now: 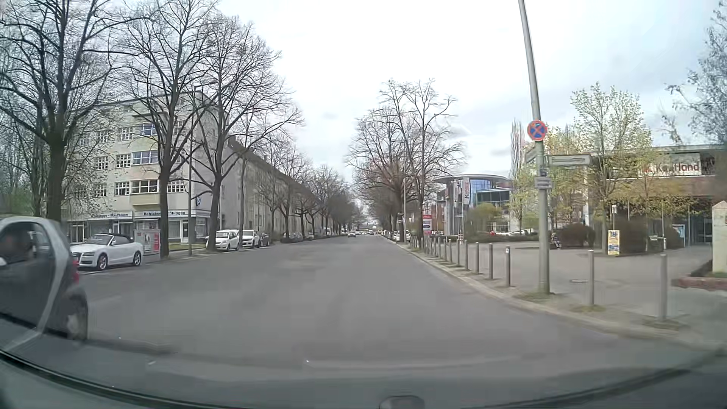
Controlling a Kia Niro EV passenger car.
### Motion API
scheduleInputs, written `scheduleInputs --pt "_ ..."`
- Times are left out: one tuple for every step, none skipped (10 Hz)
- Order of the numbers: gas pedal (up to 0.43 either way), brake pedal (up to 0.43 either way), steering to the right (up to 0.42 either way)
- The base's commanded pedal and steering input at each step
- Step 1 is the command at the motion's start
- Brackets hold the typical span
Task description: Follow the waypoints while adhering to traffic rules and regulations
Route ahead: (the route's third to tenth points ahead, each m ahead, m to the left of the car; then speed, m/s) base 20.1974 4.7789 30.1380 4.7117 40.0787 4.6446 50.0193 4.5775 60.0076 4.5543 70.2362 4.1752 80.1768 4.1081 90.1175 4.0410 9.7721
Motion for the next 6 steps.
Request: scheduleInputs --pt "0.110 0.000 -0.003" --pt "0.110 0.000 -0.003" --pt "0.110 0.000 -0.003" --pt "0.110 0.000 -0.001" --pt "0.110 0.000 0.009" --pt "0.110 0.000 0.013"
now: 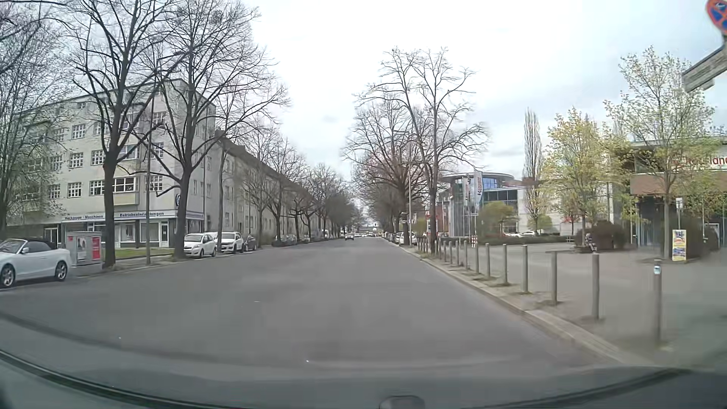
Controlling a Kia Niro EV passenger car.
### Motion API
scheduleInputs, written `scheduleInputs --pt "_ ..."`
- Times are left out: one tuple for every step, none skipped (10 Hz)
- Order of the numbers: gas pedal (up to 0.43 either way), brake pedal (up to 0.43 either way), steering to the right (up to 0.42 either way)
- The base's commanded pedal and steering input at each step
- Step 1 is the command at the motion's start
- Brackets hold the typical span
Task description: Follow the waypoints while adhering to traffic rules and regulations
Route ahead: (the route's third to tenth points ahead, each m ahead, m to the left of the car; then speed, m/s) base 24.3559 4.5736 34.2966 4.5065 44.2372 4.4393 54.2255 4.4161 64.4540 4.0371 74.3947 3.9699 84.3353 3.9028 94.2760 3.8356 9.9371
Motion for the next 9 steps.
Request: scheduleInputs --pt "0.110 0.000 0.011" --pt "0.087 0.000 0.010" --pt "0.087 0.000 0.010" --pt "0.087 0.000 0.010" --pt "0.067 0.000 0.009" --pt "0.067 0.000 0.009" --pt "0.067 0.000 0.009" --pt "0.067 0.000 0.008" --pt "0.067 0.000 0.003"
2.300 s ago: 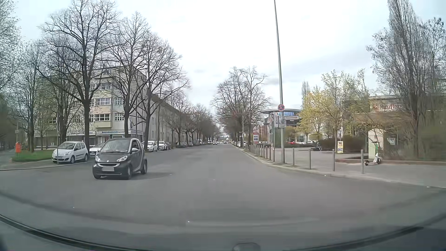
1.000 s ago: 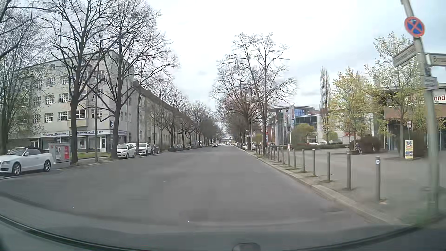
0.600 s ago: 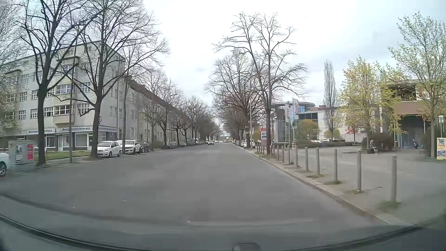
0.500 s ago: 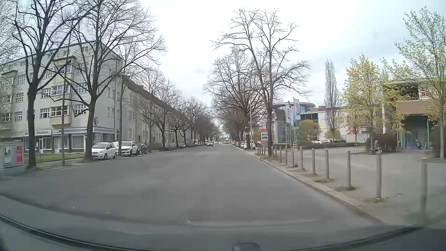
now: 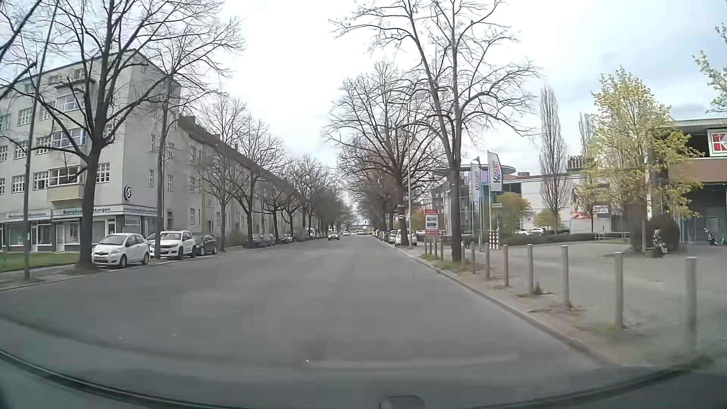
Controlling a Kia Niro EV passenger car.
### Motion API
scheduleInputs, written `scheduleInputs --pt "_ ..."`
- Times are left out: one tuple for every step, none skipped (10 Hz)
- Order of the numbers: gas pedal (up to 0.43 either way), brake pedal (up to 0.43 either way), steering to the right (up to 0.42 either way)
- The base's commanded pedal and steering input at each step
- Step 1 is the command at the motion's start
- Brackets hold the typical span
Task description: Follow the waypoints while adhering to traffic rules and regulations
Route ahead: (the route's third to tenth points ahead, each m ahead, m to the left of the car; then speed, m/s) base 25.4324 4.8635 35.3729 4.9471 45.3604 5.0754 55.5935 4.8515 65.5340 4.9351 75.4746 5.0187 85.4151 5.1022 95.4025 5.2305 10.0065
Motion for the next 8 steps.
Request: scheduleInputs --pt "0.067 0.000 -0.002" --pt "0.067 0.000 -0.004" --pt "0.067 0.000 -0.004" --pt "0.067 0.000 -0.005" --pt "0.067 0.000 -0.005" --pt "0.067 0.000 -0.005" --pt "0.067 0.000 -0.006" --pt "0.067 0.000 -0.006"
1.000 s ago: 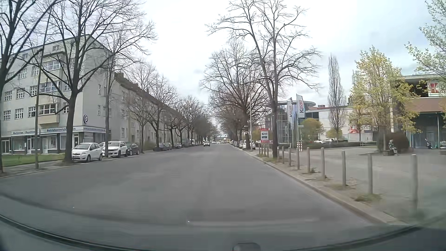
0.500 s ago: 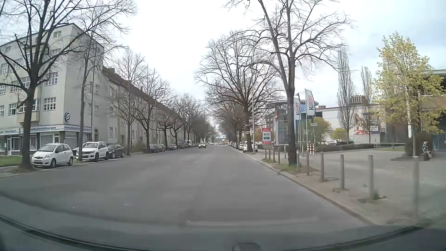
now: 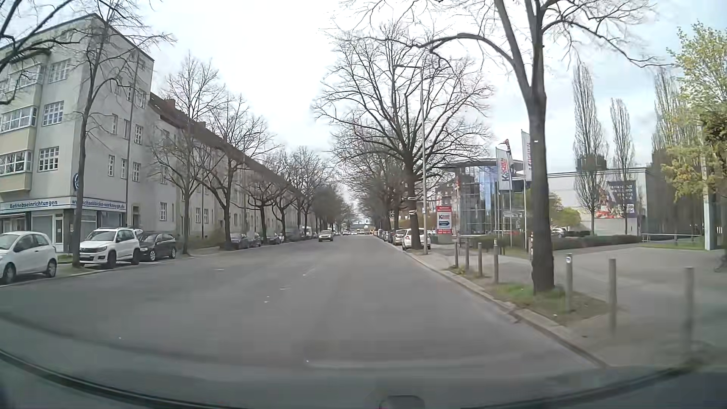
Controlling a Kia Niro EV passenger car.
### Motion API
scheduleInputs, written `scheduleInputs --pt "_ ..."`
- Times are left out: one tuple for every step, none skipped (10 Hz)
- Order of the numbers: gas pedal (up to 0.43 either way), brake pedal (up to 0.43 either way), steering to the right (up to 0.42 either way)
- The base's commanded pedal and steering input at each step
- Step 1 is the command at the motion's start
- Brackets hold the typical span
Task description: Follow the waypoints while adhering to traffic rules and regulations
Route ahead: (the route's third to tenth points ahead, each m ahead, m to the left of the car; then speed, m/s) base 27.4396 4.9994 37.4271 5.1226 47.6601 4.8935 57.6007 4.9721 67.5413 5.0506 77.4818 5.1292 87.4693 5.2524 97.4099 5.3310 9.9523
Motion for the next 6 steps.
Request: scheduleInputs --pt "0.067 0.000 -0.010" --pt "0.067 0.000 -0.010" --pt "0.067 0.000 -0.010" --pt "0.067 0.000 -0.010" --pt "0.067 0.000 -0.010" --pt "0.067 0.000 -0.010"
